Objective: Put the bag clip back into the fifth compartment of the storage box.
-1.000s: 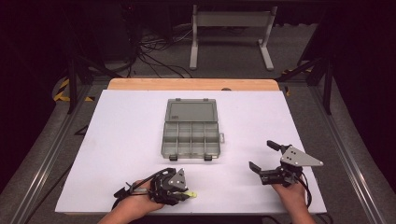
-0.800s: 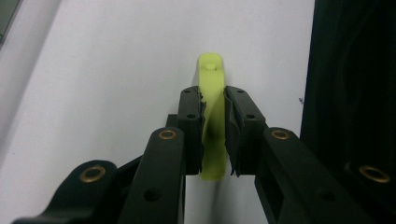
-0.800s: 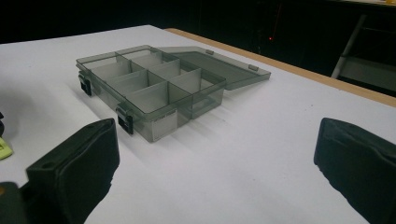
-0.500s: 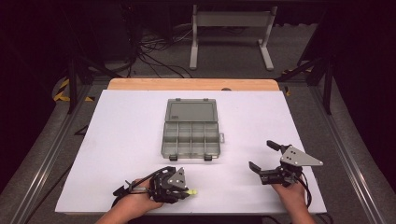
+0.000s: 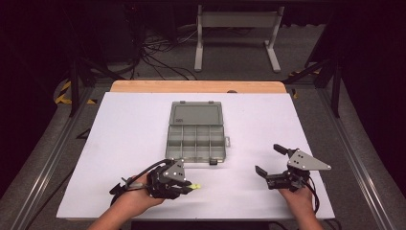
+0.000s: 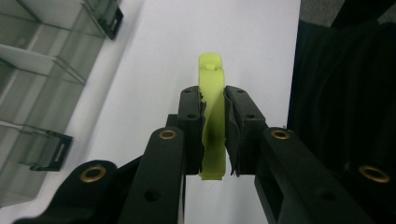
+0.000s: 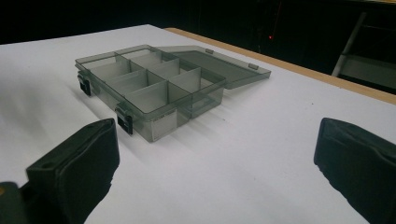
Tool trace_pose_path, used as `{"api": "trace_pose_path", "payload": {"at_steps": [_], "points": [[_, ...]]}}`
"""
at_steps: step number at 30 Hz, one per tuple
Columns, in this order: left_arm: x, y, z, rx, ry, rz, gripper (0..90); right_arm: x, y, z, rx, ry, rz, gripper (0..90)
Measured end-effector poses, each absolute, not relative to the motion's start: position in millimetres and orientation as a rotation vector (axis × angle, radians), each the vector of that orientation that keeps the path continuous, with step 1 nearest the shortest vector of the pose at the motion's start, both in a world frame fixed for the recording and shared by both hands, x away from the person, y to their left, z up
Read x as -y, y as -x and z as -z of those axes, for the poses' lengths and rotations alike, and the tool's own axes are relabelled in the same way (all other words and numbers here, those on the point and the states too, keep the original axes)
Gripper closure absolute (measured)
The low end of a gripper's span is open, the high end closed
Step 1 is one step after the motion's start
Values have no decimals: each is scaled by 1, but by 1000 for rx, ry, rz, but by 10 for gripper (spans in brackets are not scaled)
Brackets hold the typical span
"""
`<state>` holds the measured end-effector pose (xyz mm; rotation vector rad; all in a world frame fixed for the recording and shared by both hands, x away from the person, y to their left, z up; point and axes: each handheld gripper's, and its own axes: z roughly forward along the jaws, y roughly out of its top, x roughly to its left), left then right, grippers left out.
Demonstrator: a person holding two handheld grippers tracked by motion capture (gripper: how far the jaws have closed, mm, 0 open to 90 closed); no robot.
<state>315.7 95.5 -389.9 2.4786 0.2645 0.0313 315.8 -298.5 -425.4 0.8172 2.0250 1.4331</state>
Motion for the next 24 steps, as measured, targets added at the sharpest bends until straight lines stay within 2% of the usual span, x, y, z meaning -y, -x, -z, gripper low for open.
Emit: {"api": "trace_pose_path", "payload": {"at_steps": [4,24], "points": [[-99,-320,383,-295,-2449,-14,778,298,-316,425,-2024,-816,-1436,9],[-118,-333,349,-382,-2355,-109,778,299,-316,426,-2025,-816,-1430,9]]}}
